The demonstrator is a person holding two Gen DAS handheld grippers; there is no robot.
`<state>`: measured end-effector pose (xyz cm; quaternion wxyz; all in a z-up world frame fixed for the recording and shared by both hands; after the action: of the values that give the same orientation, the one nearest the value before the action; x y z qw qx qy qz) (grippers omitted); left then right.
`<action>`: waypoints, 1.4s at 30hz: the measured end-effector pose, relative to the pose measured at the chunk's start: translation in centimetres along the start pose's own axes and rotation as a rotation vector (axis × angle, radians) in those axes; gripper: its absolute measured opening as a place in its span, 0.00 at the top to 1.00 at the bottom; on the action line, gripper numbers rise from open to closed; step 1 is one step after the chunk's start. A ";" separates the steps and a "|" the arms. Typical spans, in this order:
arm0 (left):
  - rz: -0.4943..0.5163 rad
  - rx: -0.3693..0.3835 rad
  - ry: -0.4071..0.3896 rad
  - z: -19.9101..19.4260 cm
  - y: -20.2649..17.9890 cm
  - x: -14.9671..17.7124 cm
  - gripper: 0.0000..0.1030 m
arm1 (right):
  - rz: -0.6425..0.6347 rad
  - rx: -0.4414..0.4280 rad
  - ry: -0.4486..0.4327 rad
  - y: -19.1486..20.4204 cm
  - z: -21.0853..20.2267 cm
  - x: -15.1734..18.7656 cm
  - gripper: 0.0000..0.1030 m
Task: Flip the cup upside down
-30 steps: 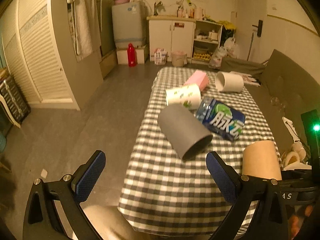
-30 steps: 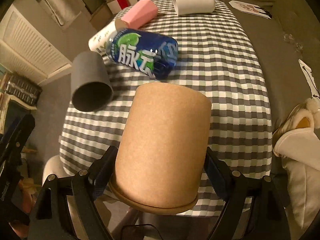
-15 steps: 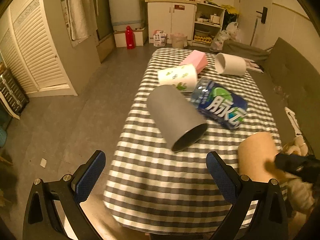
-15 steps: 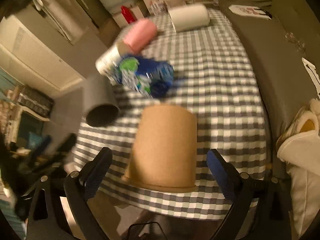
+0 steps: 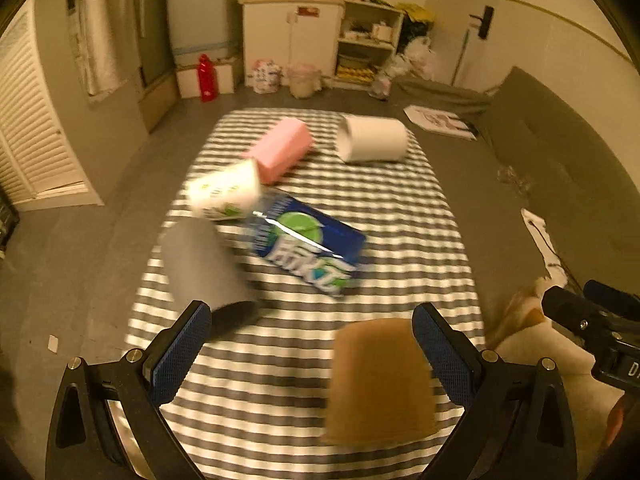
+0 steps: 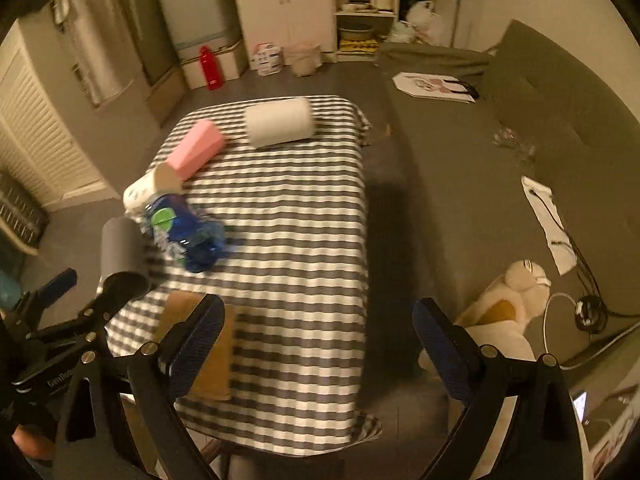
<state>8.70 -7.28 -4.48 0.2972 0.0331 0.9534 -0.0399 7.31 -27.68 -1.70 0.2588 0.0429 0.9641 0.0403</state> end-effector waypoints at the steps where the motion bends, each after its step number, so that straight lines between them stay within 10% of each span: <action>1: 0.010 0.004 0.021 0.7 -0.8 -0.1 0.00 | 0.018 -0.001 0.001 -0.6 0.1 0.0 0.07; 17: 0.063 0.137 0.260 7.1 -4.3 1.5 0.02 | 0.049 -0.008 0.009 -1.8 0.6 0.0 0.07; 22: 0.085 0.147 0.260 6.9 -4.3 1.1 0.28 | 0.048 -0.015 0.020 -1.6 1.0 0.3 0.07; 42: 0.150 0.095 0.011 1.1 -3.8 1.0 0.28 | 0.052 0.015 -0.007 -1.7 1.0 1.1 0.07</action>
<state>8.14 -11.17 -5.74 0.2924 0.1189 0.9468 -0.0625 6.81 -29.17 -3.28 0.2608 0.0702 0.9620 0.0397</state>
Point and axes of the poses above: each gripper's, at about its wrist camera, not at the fingertips, and z roughly the way its jaws point, y to its left, x to its underside, the point moved 1 cm from there along z, roughly the way its jaws point, and after that the axes turned 2 degrees about z, right-handed, at the moved point
